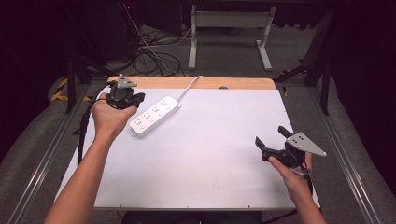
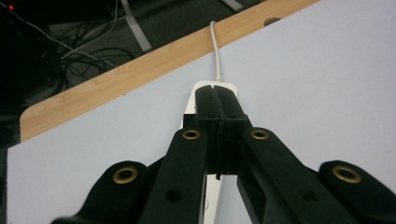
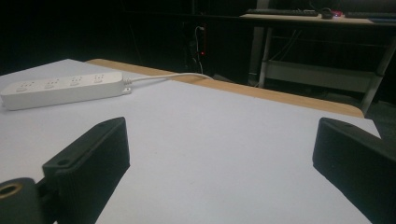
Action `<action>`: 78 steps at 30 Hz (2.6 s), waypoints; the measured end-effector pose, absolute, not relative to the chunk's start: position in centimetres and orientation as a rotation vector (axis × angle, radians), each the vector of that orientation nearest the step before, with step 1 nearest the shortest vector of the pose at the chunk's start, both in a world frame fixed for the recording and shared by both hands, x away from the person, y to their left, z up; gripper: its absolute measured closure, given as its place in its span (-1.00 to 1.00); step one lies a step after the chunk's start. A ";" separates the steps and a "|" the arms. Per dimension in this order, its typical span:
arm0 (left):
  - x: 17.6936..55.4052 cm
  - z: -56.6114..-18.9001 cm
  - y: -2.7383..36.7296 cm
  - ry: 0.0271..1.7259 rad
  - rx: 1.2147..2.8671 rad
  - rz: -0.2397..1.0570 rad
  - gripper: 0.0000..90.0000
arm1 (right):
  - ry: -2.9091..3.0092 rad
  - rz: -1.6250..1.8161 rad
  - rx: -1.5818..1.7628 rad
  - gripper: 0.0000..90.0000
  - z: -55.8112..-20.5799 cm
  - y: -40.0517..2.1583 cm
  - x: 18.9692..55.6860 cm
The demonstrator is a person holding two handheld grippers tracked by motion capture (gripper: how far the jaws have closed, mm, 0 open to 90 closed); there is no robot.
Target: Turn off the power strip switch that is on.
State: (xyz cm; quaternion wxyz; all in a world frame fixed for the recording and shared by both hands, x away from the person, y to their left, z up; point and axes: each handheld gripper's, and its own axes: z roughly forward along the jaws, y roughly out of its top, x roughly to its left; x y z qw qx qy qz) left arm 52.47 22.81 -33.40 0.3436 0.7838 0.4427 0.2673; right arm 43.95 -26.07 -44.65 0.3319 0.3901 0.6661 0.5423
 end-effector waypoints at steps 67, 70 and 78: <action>63.1 -44.4 15.6 1.321 2.214 0.536 1.00 | 1.657 1.464 1.057 -0.88 -43.4 -26.7 43.1; 63.1 -44.4 16.0 1.331 2.197 0.500 1.00 | 1.652 1.471 1.055 -0.88 -43.3 -26.7 42.9; 63.1 -44.5 16.4 1.340 2.165 0.473 1.00 | 1.646 1.472 1.060 -0.88 -43.3 -27.0 42.7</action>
